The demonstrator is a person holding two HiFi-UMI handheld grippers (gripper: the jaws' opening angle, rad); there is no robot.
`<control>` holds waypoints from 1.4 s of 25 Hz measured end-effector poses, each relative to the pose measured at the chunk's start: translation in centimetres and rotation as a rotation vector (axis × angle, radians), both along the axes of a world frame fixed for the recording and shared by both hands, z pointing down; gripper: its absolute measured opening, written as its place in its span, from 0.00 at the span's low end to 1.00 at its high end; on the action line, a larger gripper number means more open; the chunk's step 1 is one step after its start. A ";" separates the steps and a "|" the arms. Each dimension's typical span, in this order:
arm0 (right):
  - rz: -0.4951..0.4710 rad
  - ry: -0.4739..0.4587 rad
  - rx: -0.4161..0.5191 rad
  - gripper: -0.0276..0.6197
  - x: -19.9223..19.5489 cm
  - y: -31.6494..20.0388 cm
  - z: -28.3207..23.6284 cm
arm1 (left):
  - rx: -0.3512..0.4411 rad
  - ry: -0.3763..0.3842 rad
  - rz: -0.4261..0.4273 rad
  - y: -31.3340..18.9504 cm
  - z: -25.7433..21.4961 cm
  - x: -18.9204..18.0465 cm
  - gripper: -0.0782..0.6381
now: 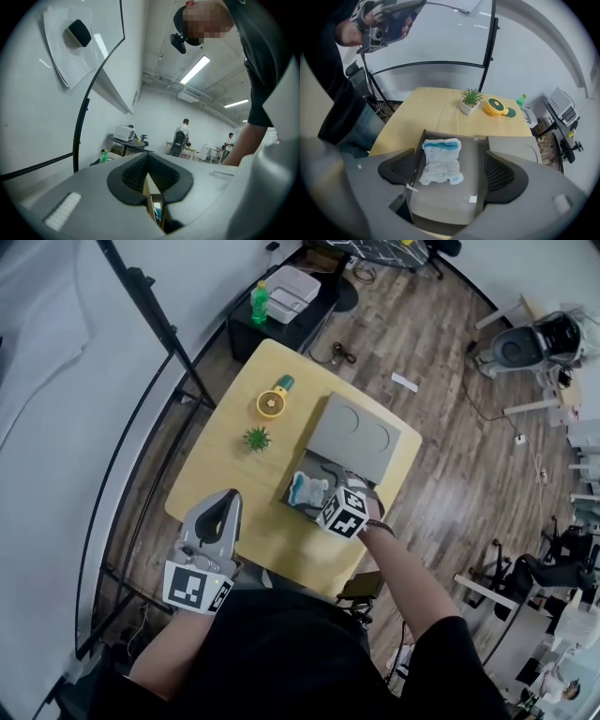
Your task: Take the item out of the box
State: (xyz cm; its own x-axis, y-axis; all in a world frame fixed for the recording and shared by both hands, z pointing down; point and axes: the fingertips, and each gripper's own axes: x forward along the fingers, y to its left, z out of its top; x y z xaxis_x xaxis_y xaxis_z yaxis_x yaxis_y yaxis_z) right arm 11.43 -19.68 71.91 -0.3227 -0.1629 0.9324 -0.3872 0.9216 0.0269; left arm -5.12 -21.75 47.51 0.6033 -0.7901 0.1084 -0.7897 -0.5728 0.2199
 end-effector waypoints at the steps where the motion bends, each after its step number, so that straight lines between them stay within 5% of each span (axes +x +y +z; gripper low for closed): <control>1: 0.001 0.008 -0.009 0.78 0.1 0.1 0.5 | -0.003 -0.002 -0.001 0.1 0.1 -0.1 0.11; 14: 0.012 0.083 -0.168 0.68 0.0 1.4 5.8 | -0.040 -0.012 0.003 1.5 2.0 -1.0 0.11; 17: 0.005 0.110 -0.168 0.58 0.4 1.5 6.6 | -0.043 -0.010 -0.001 1.7 2.1 -1.1 0.11; 35: 0.041 0.128 -0.122 0.33 0.3 1.1 6.9 | -0.037 -0.019 0.017 2.5 2.2 -1.0 0.11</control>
